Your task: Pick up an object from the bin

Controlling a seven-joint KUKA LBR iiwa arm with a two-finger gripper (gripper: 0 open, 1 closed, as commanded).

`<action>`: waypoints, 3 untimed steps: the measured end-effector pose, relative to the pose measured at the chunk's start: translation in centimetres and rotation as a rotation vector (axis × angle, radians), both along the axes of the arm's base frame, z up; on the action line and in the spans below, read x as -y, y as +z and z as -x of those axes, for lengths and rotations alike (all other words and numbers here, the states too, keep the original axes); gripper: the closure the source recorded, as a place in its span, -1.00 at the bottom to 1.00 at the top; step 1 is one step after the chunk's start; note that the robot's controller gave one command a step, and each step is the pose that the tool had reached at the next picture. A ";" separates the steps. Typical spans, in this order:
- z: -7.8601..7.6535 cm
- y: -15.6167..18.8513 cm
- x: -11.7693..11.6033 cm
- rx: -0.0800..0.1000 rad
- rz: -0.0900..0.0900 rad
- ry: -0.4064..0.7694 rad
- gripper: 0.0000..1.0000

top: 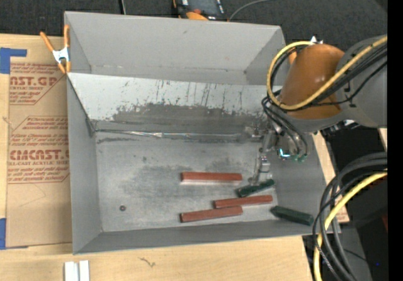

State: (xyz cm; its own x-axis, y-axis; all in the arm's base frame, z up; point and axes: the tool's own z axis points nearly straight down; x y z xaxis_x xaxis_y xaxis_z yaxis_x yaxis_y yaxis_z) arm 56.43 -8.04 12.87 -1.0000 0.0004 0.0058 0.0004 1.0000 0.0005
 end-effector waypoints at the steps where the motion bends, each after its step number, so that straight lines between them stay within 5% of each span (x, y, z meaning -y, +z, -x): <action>1: 2.7 -6.3 -1.7 0.000 -0.001 0.023 -1.00; 2: 2.4 -5.7 -1.7 0.008 0.000 0.023 1.00; 3: 2.6 7.6 2.4 0.016 0.004 0.009 1.00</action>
Offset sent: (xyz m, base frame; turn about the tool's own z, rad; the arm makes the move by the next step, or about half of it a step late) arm -0.0252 0.0162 -0.0587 -0.0225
